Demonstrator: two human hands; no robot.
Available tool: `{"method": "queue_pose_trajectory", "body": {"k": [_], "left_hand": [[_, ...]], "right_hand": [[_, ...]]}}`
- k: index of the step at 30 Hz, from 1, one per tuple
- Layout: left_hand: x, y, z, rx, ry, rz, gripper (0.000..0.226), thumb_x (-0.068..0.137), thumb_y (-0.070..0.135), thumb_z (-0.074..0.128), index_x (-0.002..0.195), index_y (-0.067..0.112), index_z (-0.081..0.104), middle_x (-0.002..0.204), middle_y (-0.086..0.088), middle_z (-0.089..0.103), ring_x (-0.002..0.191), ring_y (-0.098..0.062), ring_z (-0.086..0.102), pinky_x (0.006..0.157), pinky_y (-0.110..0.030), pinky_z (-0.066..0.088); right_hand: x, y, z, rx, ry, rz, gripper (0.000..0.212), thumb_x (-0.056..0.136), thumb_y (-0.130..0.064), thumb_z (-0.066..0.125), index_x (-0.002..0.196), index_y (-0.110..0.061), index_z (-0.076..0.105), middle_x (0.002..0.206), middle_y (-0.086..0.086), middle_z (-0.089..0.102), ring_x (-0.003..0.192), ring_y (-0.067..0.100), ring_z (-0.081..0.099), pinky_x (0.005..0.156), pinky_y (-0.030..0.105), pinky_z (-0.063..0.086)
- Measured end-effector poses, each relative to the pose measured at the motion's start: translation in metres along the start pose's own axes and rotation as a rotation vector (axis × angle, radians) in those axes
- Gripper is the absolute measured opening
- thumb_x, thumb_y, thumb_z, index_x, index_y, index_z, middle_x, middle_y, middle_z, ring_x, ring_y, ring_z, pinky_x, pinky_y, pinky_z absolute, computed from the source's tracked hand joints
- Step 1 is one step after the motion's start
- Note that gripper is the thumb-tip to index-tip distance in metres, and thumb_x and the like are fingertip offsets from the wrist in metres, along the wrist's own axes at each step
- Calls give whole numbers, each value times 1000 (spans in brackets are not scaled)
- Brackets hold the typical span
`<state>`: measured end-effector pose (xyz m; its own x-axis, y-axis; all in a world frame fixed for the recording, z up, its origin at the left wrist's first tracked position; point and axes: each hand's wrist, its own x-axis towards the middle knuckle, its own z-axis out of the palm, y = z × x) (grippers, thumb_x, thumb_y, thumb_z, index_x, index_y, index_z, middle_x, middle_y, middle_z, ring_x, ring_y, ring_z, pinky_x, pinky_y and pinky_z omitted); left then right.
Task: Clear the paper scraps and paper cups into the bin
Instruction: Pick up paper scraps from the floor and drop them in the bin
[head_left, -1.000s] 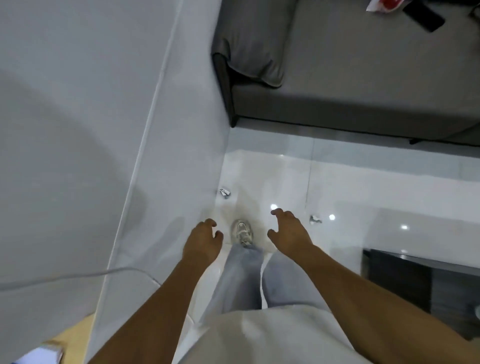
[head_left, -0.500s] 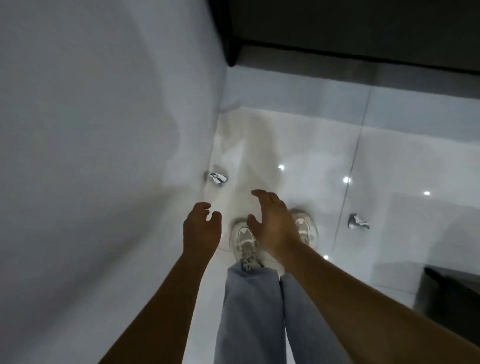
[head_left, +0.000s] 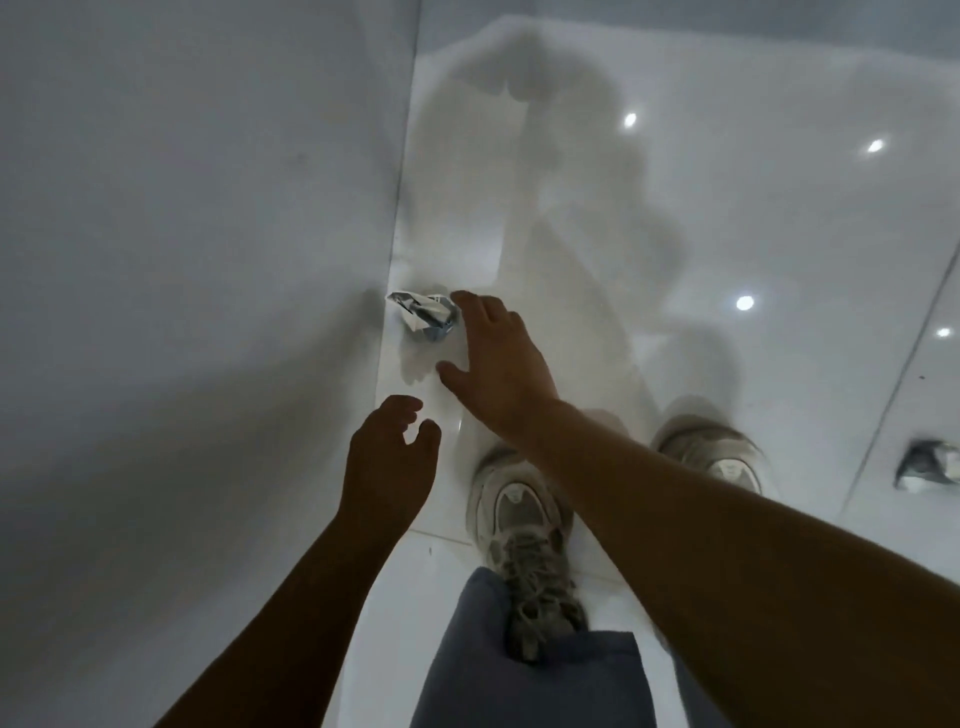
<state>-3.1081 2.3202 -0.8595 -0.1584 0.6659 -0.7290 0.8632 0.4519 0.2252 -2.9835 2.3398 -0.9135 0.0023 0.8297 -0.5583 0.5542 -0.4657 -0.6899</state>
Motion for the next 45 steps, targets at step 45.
{"method": "queue_pose_trajectory", "body": {"k": [45], "left_hand": [[-269,373,-9,503,-399,696,10,86,15,67,94,13,61,85,-1,64,73,-11,55,57,-8,36]], "right_hand": [[-336,30,-311,561,397,726,53,90,-24,60,139,-23,39,137,0,48,124,18,48,99,27,40]]}}
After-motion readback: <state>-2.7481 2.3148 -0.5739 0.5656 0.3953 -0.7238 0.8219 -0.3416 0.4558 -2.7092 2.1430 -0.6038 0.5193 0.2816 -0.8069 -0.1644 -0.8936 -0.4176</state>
